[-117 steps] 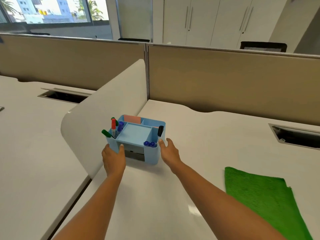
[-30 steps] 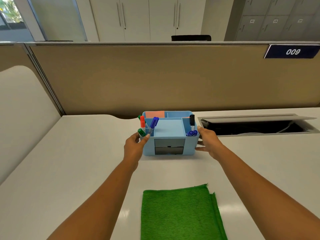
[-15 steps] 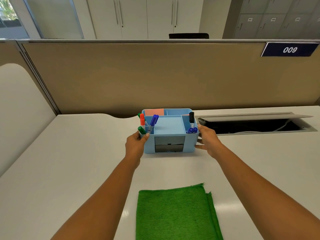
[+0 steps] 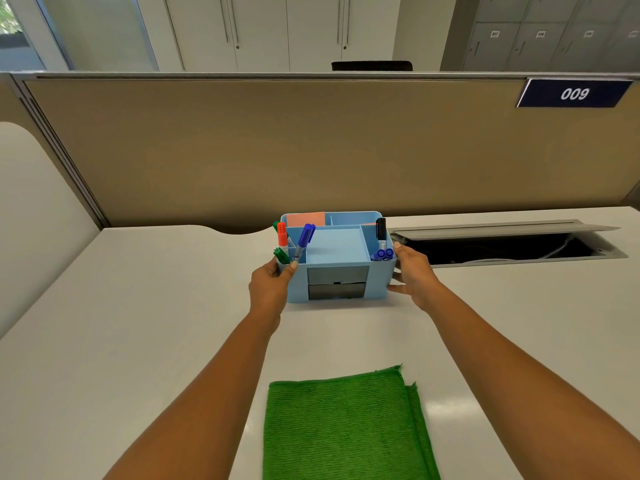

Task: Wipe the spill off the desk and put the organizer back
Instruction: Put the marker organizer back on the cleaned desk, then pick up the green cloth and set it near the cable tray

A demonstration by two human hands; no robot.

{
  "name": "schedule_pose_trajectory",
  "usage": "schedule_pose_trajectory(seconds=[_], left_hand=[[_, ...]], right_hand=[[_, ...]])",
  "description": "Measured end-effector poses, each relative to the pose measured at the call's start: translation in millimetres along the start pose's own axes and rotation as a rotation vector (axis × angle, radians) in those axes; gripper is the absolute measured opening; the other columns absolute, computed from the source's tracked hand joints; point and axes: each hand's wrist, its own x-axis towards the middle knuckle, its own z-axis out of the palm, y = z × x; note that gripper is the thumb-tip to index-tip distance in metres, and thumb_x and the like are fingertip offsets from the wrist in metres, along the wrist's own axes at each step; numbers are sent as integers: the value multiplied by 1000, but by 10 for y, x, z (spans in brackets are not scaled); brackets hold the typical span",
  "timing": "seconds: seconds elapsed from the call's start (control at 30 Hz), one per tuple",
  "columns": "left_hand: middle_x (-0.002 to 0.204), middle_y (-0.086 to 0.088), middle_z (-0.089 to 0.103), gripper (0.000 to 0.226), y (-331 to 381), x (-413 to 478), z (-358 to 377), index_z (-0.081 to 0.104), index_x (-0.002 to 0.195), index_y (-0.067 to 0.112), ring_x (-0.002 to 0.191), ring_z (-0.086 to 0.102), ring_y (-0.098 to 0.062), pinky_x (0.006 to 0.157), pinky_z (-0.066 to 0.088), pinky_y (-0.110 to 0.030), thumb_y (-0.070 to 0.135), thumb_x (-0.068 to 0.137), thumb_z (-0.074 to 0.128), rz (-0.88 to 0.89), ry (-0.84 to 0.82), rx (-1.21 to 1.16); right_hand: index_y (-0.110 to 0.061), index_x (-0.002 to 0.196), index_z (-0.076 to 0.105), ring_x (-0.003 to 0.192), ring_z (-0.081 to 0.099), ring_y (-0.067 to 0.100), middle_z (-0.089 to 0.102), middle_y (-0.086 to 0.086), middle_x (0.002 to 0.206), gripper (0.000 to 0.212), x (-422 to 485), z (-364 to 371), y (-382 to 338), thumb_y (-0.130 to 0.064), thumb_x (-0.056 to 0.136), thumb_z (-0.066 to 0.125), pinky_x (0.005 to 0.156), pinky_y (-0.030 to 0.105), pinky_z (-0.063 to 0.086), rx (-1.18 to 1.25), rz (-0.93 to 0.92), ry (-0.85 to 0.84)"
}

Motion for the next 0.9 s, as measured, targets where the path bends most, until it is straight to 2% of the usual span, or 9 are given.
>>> schedule_pose_trajectory(seconds=[0.1,0.2,0.33,0.47,0.53,0.67,0.77,0.83,0.9], left_hand=[[134,-14,53,46,-1,-5,0,45,131,5,109,48,-26,102,40,-42,24,90,50,2,-8,-8],[141,-11,46,48,-30,-23,5,38,136,9,127,43,-30,106,36,-45,24,91,47,-19,-29,-28],[152,-9,28,55,-176,-155,-15,24,143,16,138,30,-31,111,29,-46,28,93,44,-46,-12,57],[153,-8,24,53,-431,-527,-70,21,144,13,140,25,-25,114,20,-35,22,95,41,180,-44,233],[155,-6,18,53,-584,-744,-74,20,144,13,143,17,-20,116,14,-32,20,95,40,271,-78,294],[157,0,5,53,-806,-1079,-130,18,144,15,144,-1,-11,118,5,-33,19,95,40,325,-109,376],[157,-1,2,54,-902,-1277,-221,16,144,14,143,-5,-11,118,-2,-32,18,95,40,342,-123,473],[157,-3,2,55,-928,-1398,-283,16,144,13,145,-5,-15,117,-4,-31,17,95,40,329,-127,540],[157,-5,2,55,-952,-1487,-328,17,144,11,145,-2,-17,117,-2,-31,17,94,41,293,-129,584]], right_hand=[[-18,132,46,103,49,21,54,11,130,38,-8,8,11,-32,98,37,83,41,46,3,-9,5],[-16,131,48,103,50,20,55,10,128,38,-29,11,29,-32,98,38,87,39,44,49,-7,18],[-13,132,48,125,46,25,52,10,136,41,-99,-4,108,-32,98,36,102,39,36,88,-20,141],[-9,126,55,124,47,28,55,12,133,38,-410,-92,307,-27,98,36,98,36,36,13,-111,296],[-10,126,56,125,46,28,54,12,134,36,-650,-124,460,-24,98,37,102,34,35,-74,-179,287],[-14,128,54,127,45,26,53,11,135,34,-1161,-133,781,-23,98,39,107,31,32,-288,-324,184],[-17,128,54,137,35,20,47,6,141,33,-1487,-147,1025,-17,97,43,118,40,18,-464,-433,68],[-19,129,52,140,27,16,41,3,145,34,-1658,-181,1153,-16,97,43,120,33,8,-600,-478,27],[-18,131,51,141,24,17,39,3,147,35,-1763,-222,1265,-16,97,43,119,30,9,-683,-494,17]])
